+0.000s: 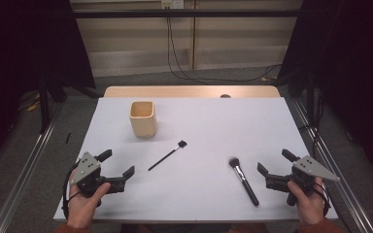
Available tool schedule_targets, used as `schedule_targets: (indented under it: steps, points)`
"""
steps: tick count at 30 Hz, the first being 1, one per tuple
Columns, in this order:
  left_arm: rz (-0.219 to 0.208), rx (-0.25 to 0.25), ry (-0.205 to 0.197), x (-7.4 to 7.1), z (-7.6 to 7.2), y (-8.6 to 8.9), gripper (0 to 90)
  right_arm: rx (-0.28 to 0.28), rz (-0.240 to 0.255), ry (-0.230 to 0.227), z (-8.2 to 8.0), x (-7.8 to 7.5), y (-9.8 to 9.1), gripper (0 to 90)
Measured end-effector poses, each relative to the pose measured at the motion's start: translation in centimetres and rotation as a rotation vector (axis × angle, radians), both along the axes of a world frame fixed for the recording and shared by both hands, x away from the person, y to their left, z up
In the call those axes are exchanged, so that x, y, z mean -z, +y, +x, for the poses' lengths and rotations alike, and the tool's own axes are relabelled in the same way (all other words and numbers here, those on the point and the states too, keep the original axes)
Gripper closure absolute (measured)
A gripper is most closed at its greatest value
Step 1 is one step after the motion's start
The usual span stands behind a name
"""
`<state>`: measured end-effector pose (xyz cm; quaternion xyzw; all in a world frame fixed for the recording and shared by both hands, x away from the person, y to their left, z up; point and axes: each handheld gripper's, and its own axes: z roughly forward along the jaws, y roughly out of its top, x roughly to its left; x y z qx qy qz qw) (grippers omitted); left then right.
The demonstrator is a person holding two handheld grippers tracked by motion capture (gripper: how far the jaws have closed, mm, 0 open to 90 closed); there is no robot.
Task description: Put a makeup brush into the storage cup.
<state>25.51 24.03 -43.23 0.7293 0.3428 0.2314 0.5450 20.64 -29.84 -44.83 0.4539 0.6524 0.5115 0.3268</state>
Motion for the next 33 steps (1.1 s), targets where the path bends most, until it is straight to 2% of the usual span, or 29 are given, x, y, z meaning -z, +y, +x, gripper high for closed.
schedule_targets:
  steps: [4, 5, 6, 7, 11, 12, 15, 18, 19, 21, 23, 25, 27, 28, 31, 33]
  points:
    - [0.011, -0.001, 0.009, -0.3, 0.0, -1.0, 3.2, 0.013, -0.01, -0.004, -0.1, -0.1, 0.1, 0.0]
    - [0.006, 0.013, 0.002, -0.6, 0.1, -1.9, 3.2, 0.011, -0.003, -0.001, -0.1, -0.1, 0.2, 0.0]
    - [0.006, 0.013, 0.002, -0.6, 0.1, -1.9, 3.2, 0.011, -0.003, -0.001, -0.1, -0.1, 0.2, 0.0]
    - [0.013, 0.039, -0.01, -0.9, 0.4, -2.8, 3.2, 0.01, -0.004, -0.001, -0.1, -0.1, 0.3, 0.0]
    - [0.006, 0.058, -0.02, -1.5, 0.9, -3.6, 3.1, 0.004, -0.008, 0.004, 0.1, -0.1, 0.4, 0.0]
    - [0.009, 0.055, -0.036, -1.9, 1.3, -4.0, 3.2, 0.005, -0.006, 0.005, 0.1, 0.0, 0.4, 0.0]
    - [0.012, 0.054, -0.055, -2.1, 1.9, -4.5, 3.1, 0.002, -0.004, 0.003, 0.1, 0.0, 0.3, 0.0]
    - [0.019, 0.062, -0.056, -2.1, 2.3, -4.9, 3.1, 0.002, 0.001, 0.002, 0.1, 0.0, 0.3, 0.0]
    - [0.019, 0.066, -0.07, -2.1, 2.8, -5.2, 3.5, -0.001, -0.002, 0.002, 0.1, 0.0, 0.3, 0.0]
    - [0.015, 0.067, -0.065, -2.0, 3.1, -5.3, 3.8, -0.002, -0.003, 0.002, 0.1, 0.0, 0.3, 0.0]
    - [-0.002, 0.07, -0.057, -2.0, 3.6, -5.6, 3.8, -0.001, -0.003, 0.003, 0.1, 0.0, 0.4, 0.0]
    - [0.009, 0.07, -0.07, -2.1, 4.4, -6.0, 3.8, 0.0, -0.002, 0.006, 0.1, 0.0, 0.4, 0.0]
    - [0.005, 0.072, -0.076, -2.1, 4.7, -6.1, 3.8, 0.0, -0.002, 0.005, 0.1, 0.0, 0.4, 0.0]
    - [0.0, 0.07, -0.085, -2.2, 5.4, -6.1, 3.8, 0.0, -0.003, 0.005, 0.1, 0.0, 0.4, 0.0]
    - [-0.017, 0.058, -0.083, -2.1, 6.2, -6.1, 3.8, 0.0, -0.009, 0.005, 0.1, 0.0, 0.4, 0.0]
    - [-0.027, 0.061, -0.067, -2.0, 6.8, -6.2, 3.8, 0.0, -0.006, 0.006, 0.1, 0.0, 0.4, 0.0]
